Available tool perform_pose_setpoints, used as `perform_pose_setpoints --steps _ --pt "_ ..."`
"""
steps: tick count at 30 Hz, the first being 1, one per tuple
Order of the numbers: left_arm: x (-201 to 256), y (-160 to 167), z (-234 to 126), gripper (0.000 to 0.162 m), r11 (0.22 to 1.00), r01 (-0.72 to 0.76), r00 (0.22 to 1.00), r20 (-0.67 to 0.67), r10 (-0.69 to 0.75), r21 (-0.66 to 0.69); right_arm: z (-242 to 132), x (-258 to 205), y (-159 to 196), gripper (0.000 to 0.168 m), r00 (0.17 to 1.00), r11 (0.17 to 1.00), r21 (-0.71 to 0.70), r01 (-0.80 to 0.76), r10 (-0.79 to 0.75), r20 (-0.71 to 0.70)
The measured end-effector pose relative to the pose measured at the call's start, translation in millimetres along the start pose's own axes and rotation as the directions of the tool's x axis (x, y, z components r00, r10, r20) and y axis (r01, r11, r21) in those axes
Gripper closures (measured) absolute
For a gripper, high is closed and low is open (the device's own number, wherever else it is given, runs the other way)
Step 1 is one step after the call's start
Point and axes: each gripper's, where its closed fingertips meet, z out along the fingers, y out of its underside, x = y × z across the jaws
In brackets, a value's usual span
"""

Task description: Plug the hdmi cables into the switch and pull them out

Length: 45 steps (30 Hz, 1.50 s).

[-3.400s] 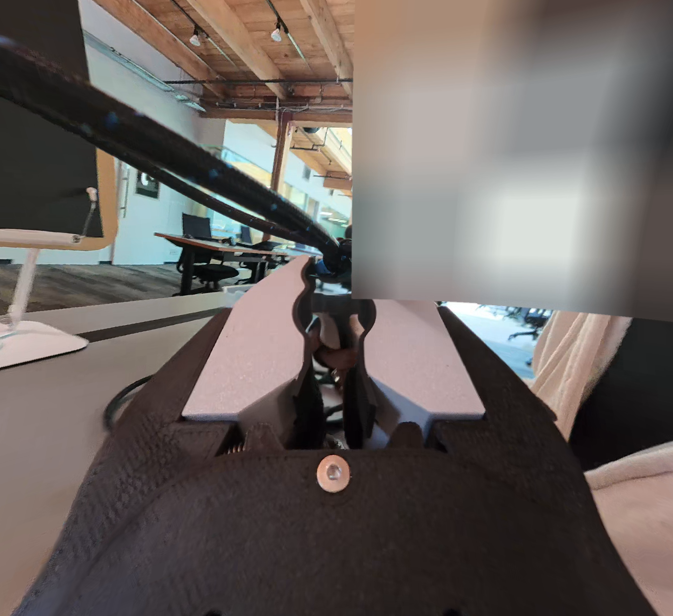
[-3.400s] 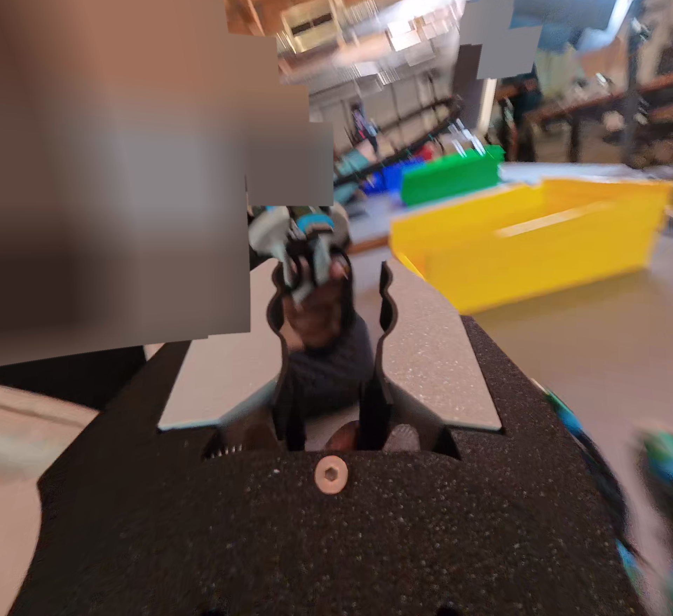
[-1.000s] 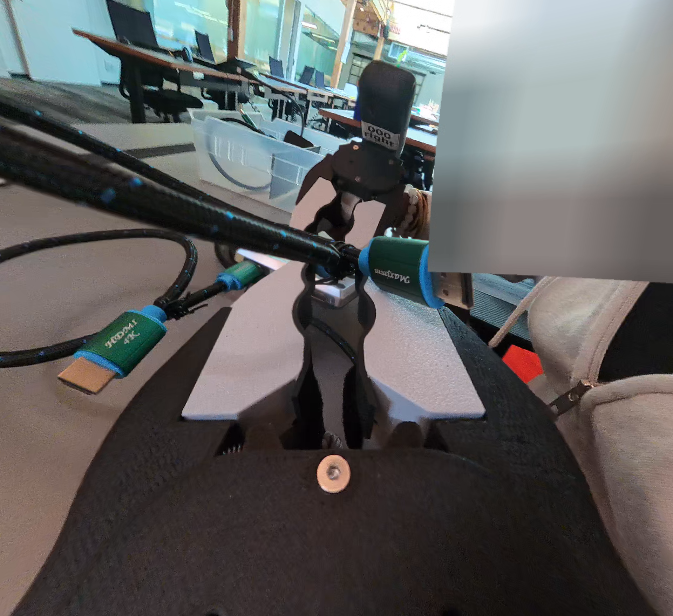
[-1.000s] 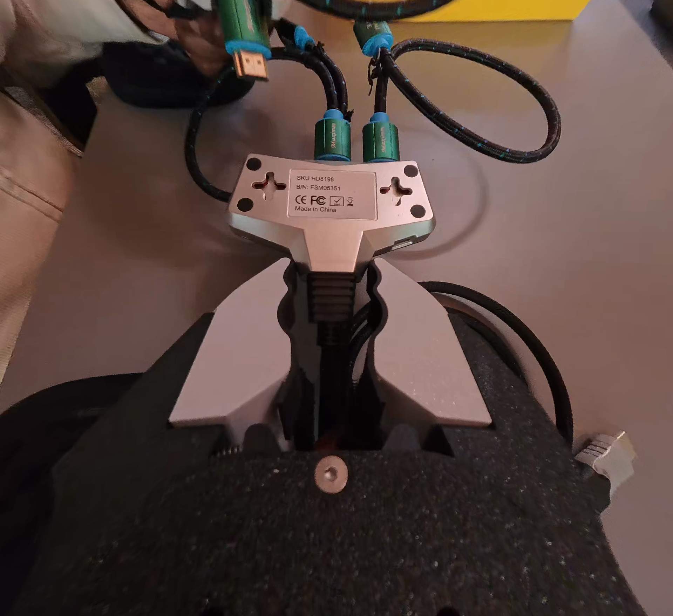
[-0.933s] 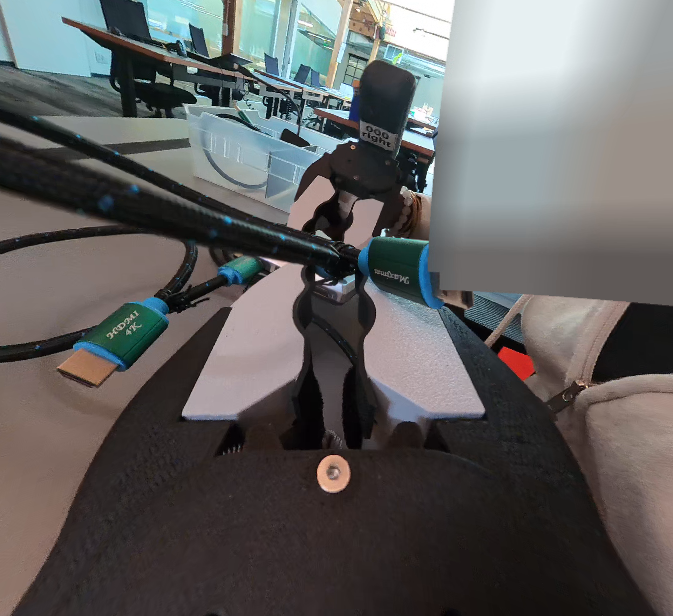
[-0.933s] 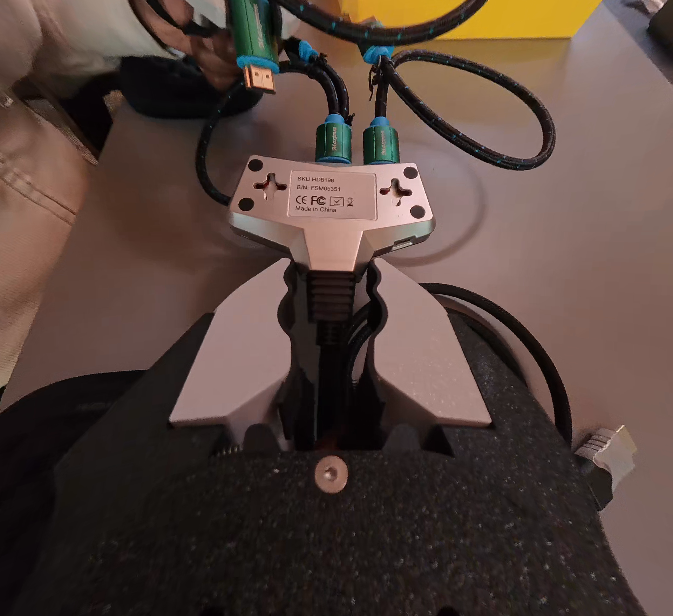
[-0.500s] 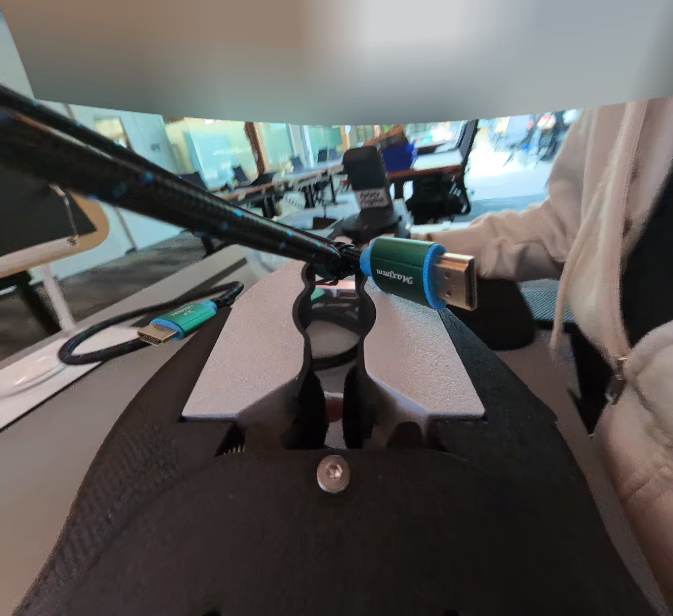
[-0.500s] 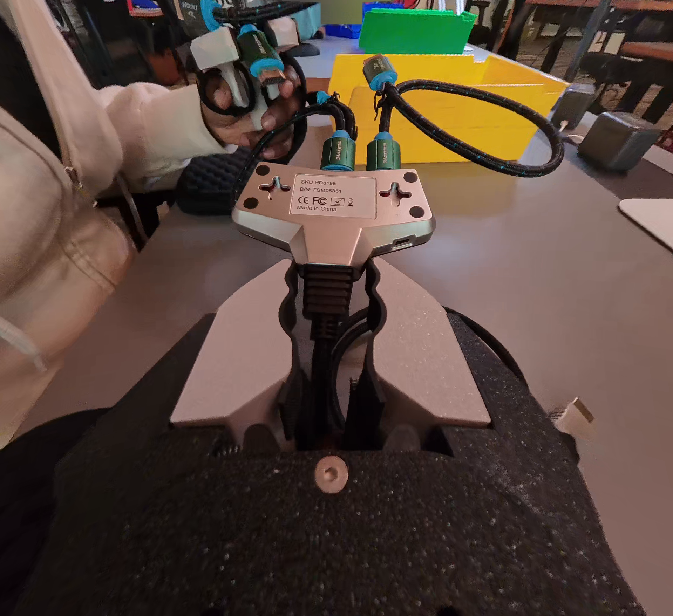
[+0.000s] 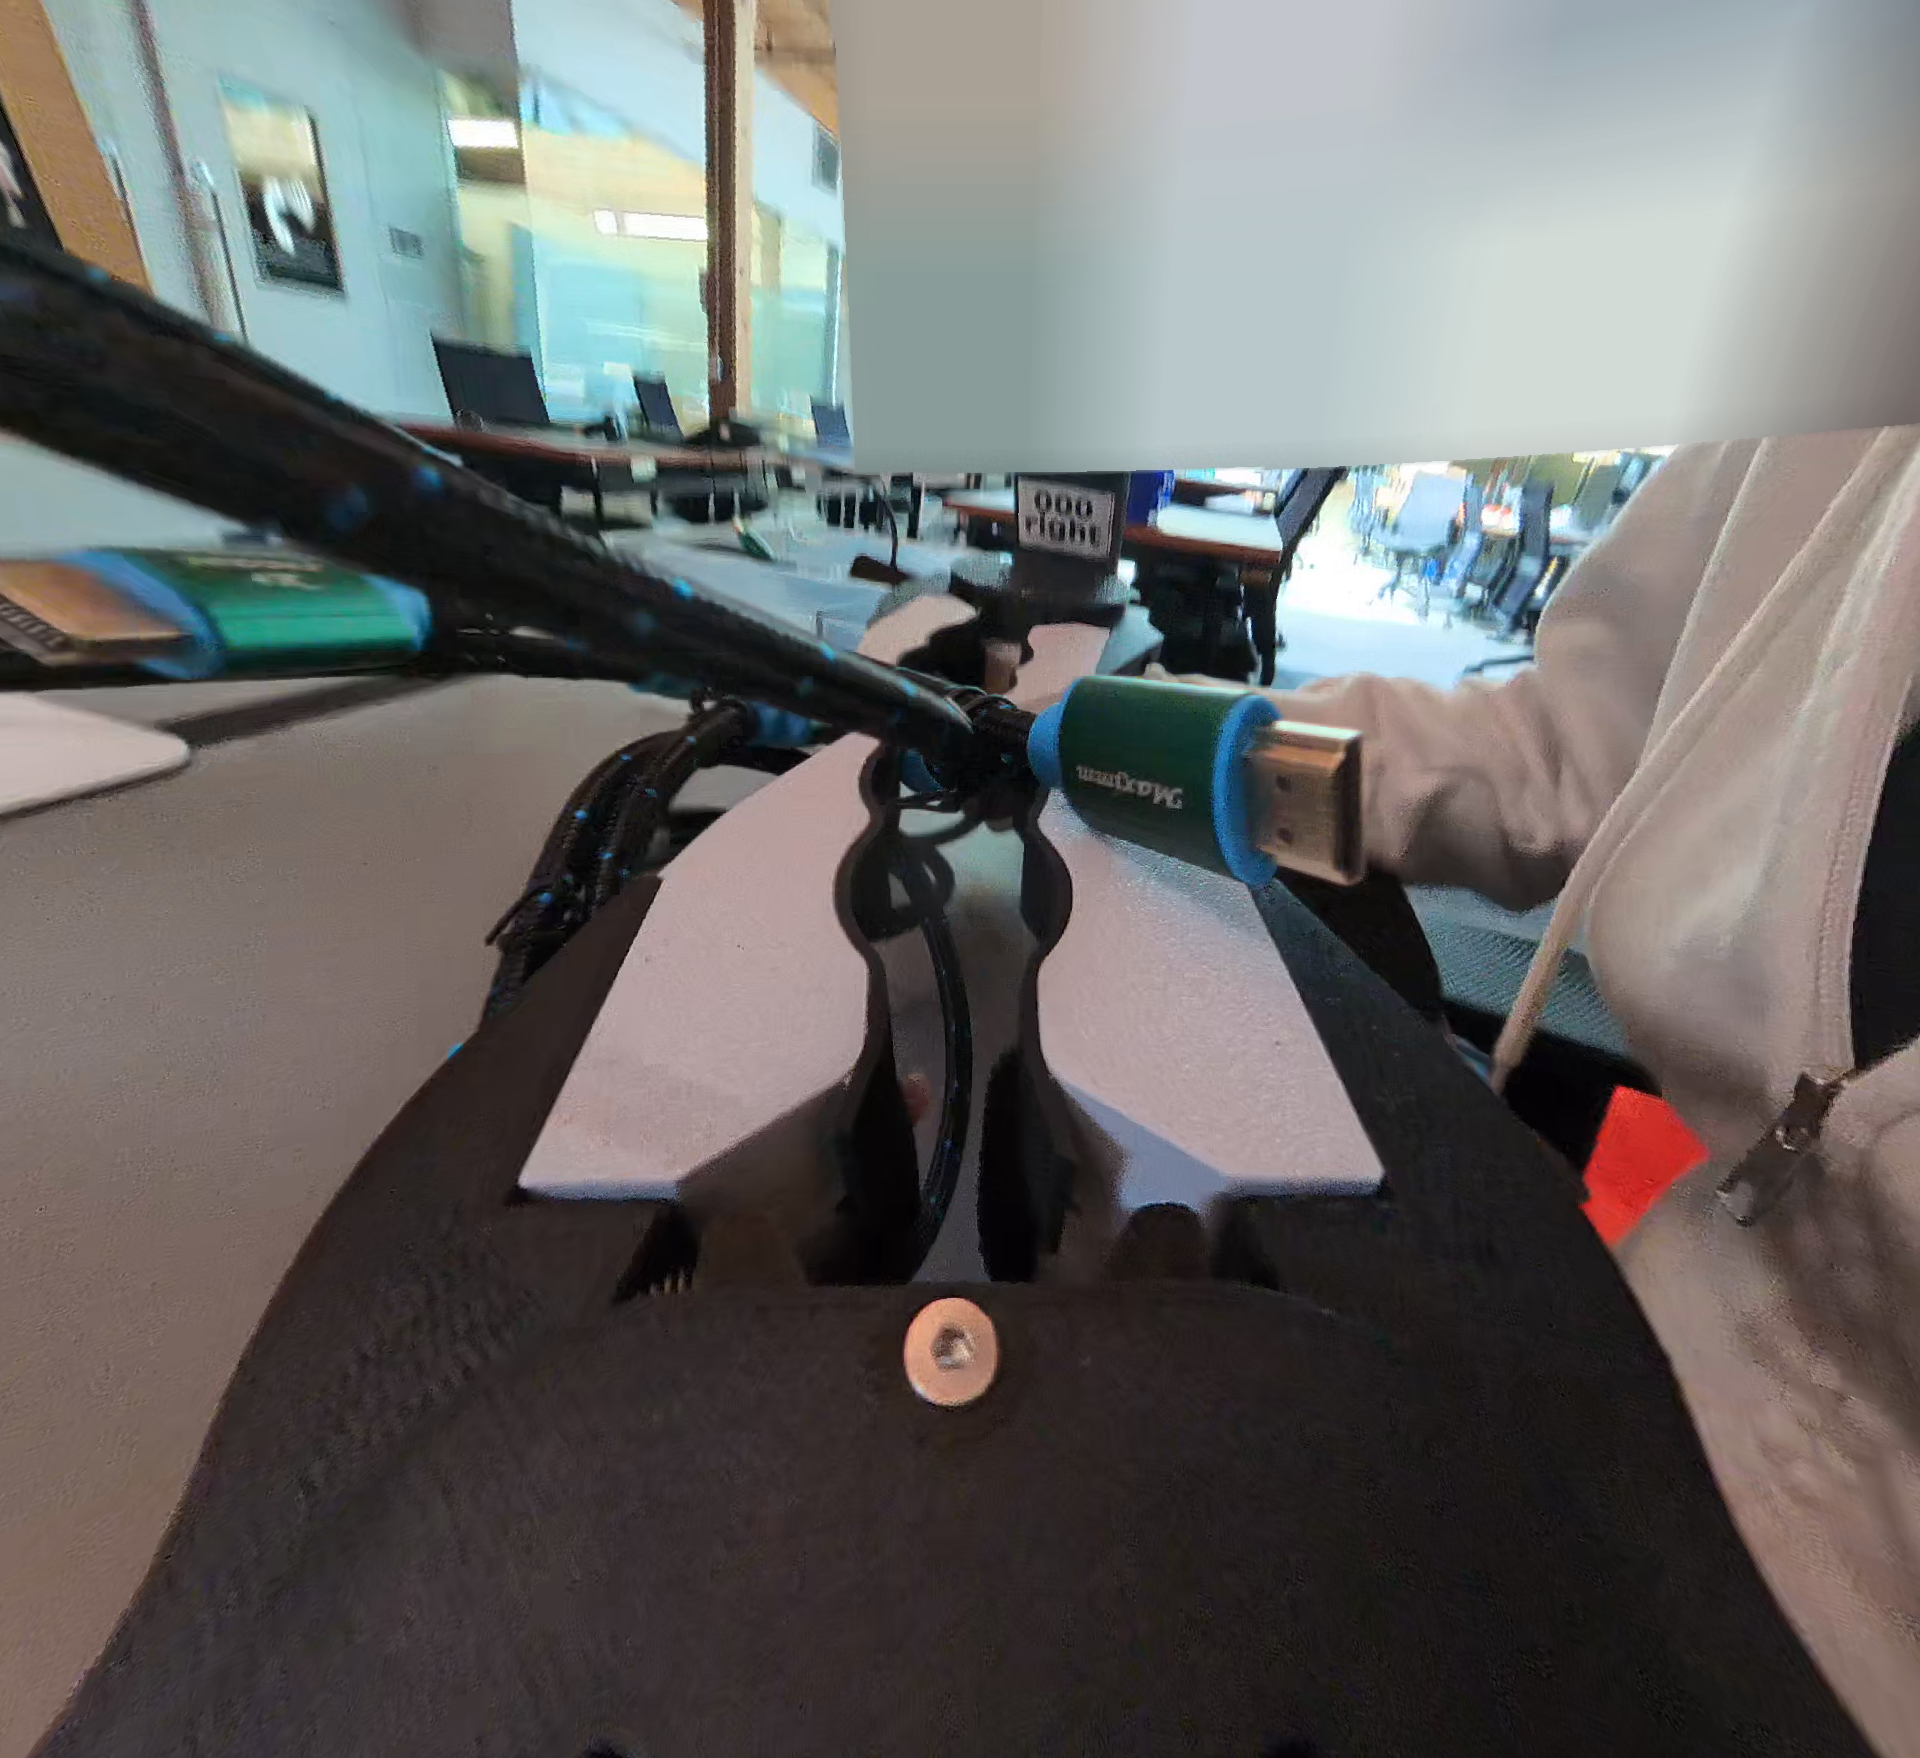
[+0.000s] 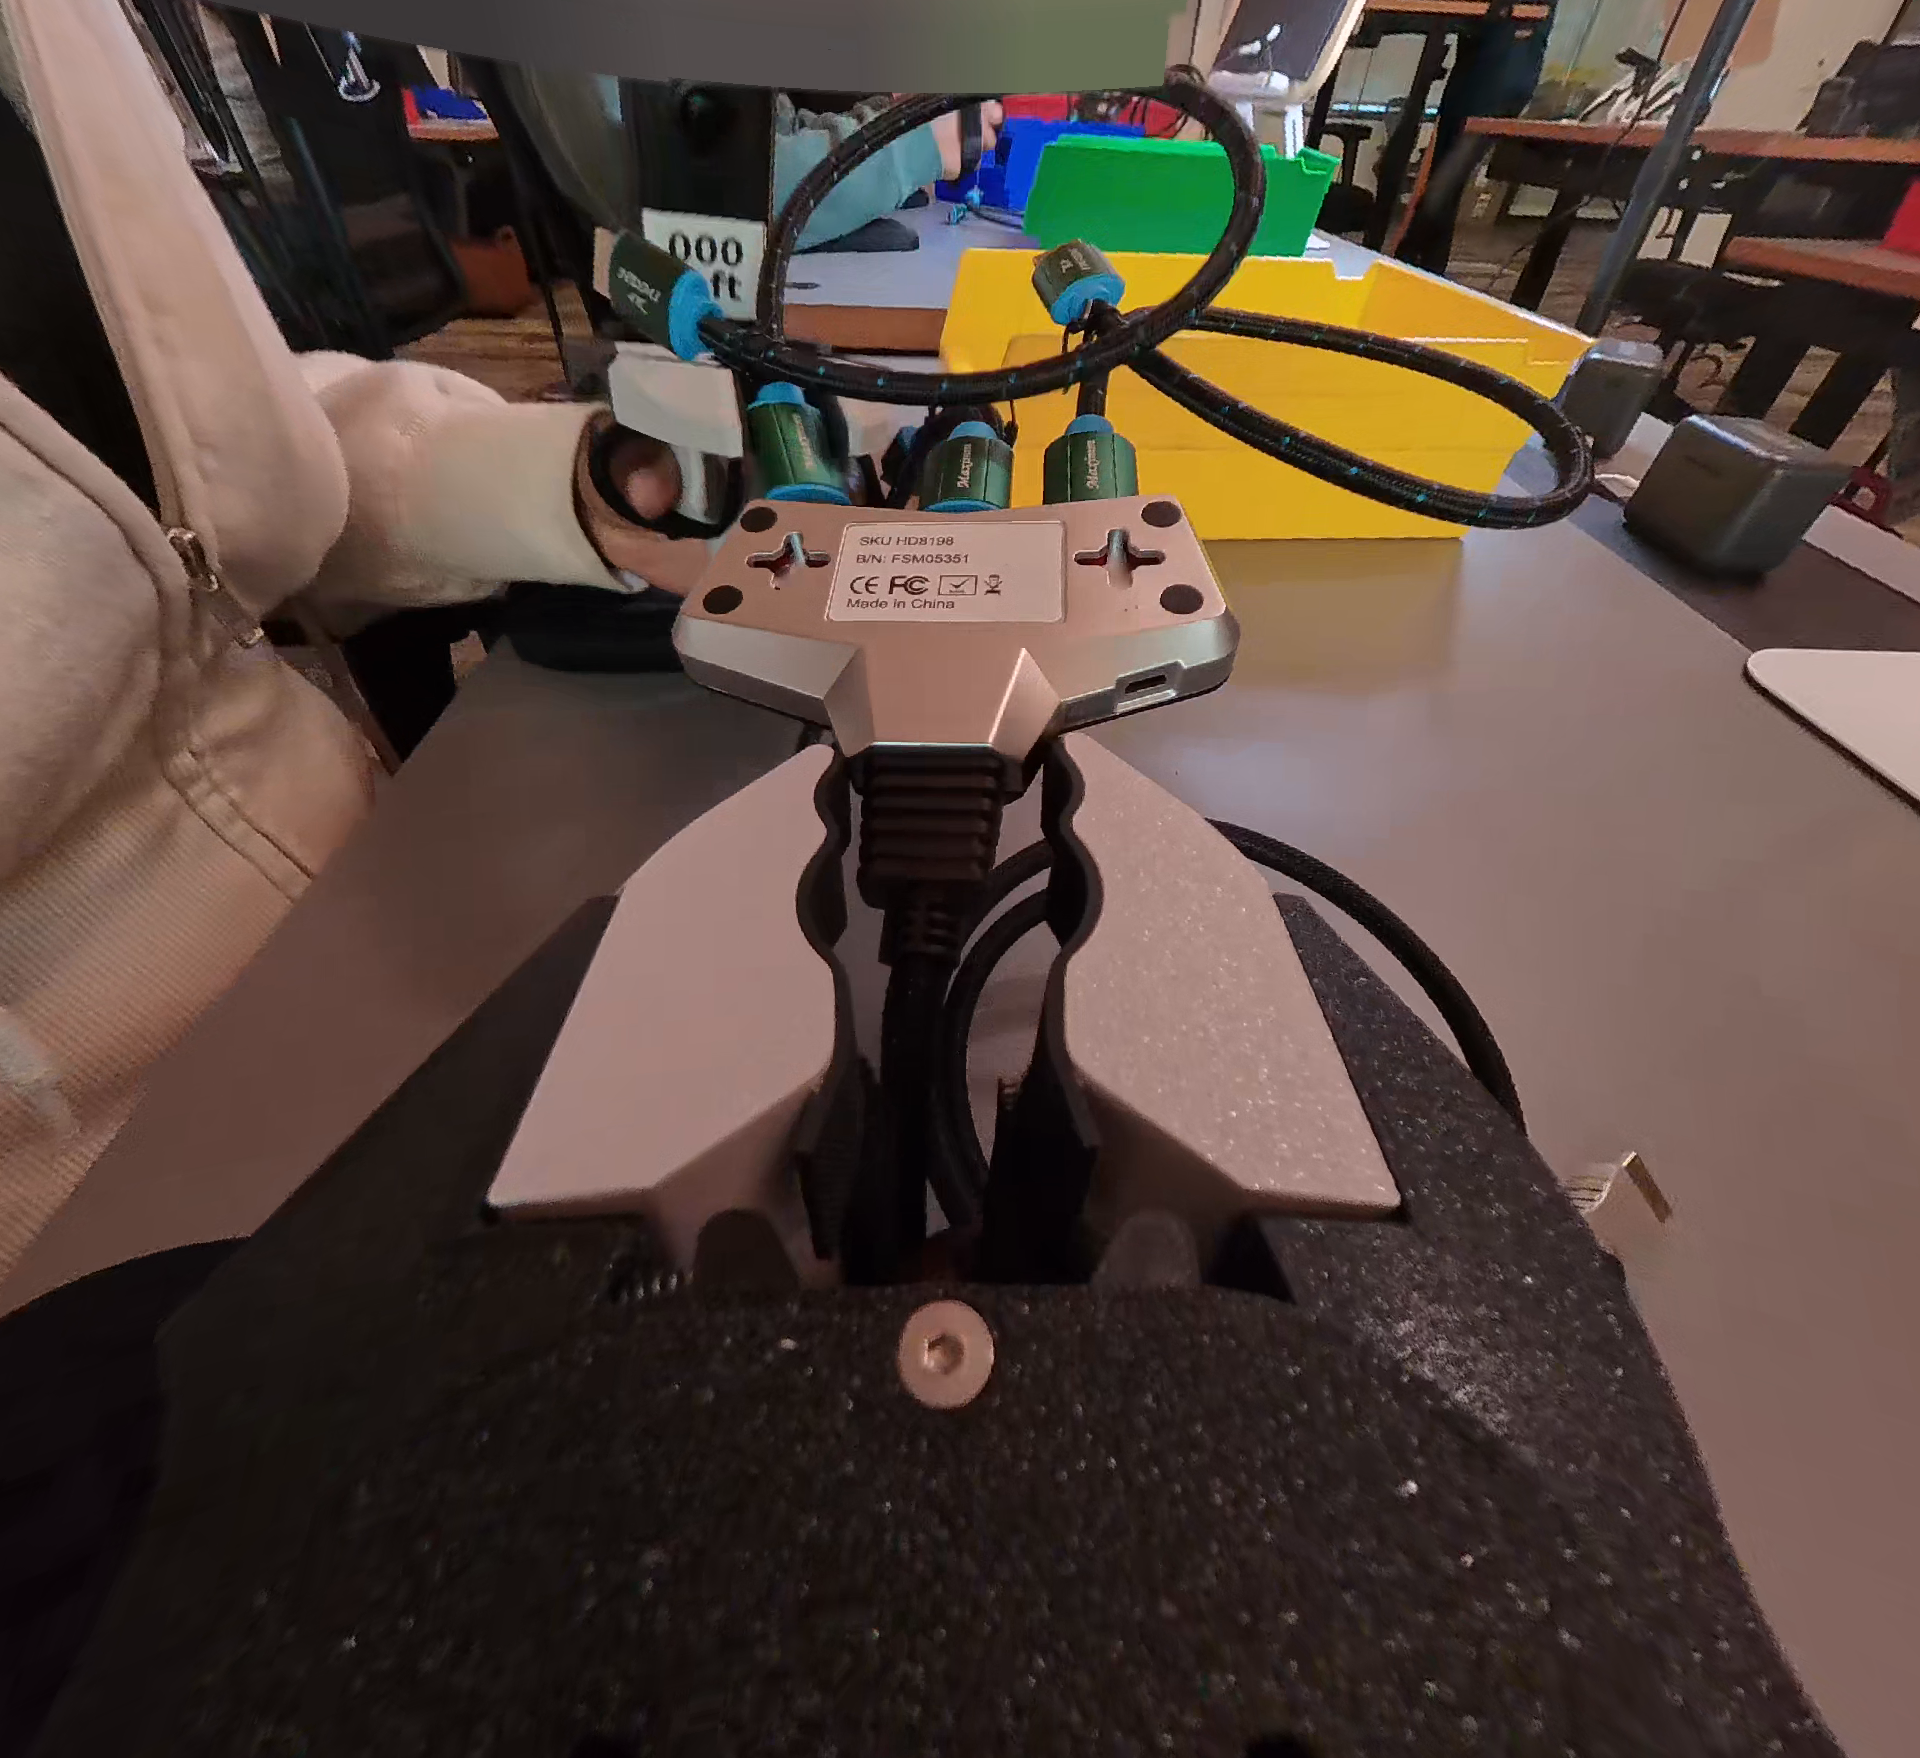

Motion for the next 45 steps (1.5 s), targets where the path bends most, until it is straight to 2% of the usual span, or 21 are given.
perform_pose_setpoints --steps 4,6,10,14,20,25,29,33,35,38,42,43,44,45 --pt "1 -13 -3 0.142 0.993 -0.024 0.998 -0.05 0.03 0.117 0 -3 -7 0.134 1.0 0.999 0.043 -0.006 0.006 0.021" --pt "8 -13 -2 0.141 0.991 -0.048 0.993 -0.099 0.061 0.123 1 -5 -11 0.134 0.999 0.998 0.063 -0.007 0.005 0.038" --pt "0 -14 -4 0.141 0.987 -0.111 0.991 -0.056 0.118 0.113 6 -13 -16 0.134 0.998 0.997 0.075 0.02 -0.025 0.06" --pt "10 -19 -9 0.141 0.975 -0.179 0.976 -0.103 0.193 0.133 6 -16 -22 0.134 0.996 0.995 0.099 0.023 -0.032 0.085" --pt "18 -18 -9 0.141 0.959 -0.265 0.951 -0.136 0.277 0.098 5 -20 -22 0.134 0.994 0.994 0.101 0.029 -0.039 0.102" --pt "13 -8 -11 0.141 0.965 -0.26 0.957 -0.122 0.264 0.043 9 -18 -8 0.134 0.996 0.999 0.014 0.038 -0.039 0.079" --pt "9 2 -13 0.141 0.942 -0.324 0.943 -0.111 0.314 -0.083 14 -17 7 0.134 0.998 0.996 -0.08 0.025 -0.02 0.062" --pt "11 16 -7 0.141 0.964 -0.226 0.968 -0.139 0.207 -0.141 29 -19 25 0.134 0.997 0.979 -0.205 0.02 -0.003 0.083" --pt "8 19 -7 0.141 0.964 -0.22 0.972 -0.122 0.203 -0.15 25 -12 35 0.133 0.997 0.962 -0.273 0.023 -0.001 0.079" --pt "-1 -1 -17 0.142 0.992 -0.124 0.99 -0.079 0.121 -0.032 15 -8 45 0.134 0.993 0.943 -0.332 0.009 0.03 0.112" --pt "-11 -6 -21 0.141 0.997 -0.077 0.997 -0.024 0.077 -0.001 13 -5 60 0.133 0.99 0.884 -0.467 0.006 0.06 0.126" --pt "-13 -10 -21 0.142 0.999 -0.045 0.999 -0.011 0.045 0.026 14 -1 57 0.126 0.994 0.884 -0.466 -0.011 0.062 0.094" --pt "-18 -17 -21 0.141 0.997 0.017 1.0 0.009 -0.018 0.077 15 6 48 0.115 0.997 0.902 -0.431 -0.036 0.063 0.049" --pt "-24 -25 -23 0.142 0.984 0.103 0.994 0.031 -0.109 0.143 15 11 36 0.111 0.997 0.924 -0.378 -0.059 0.07 0.014"
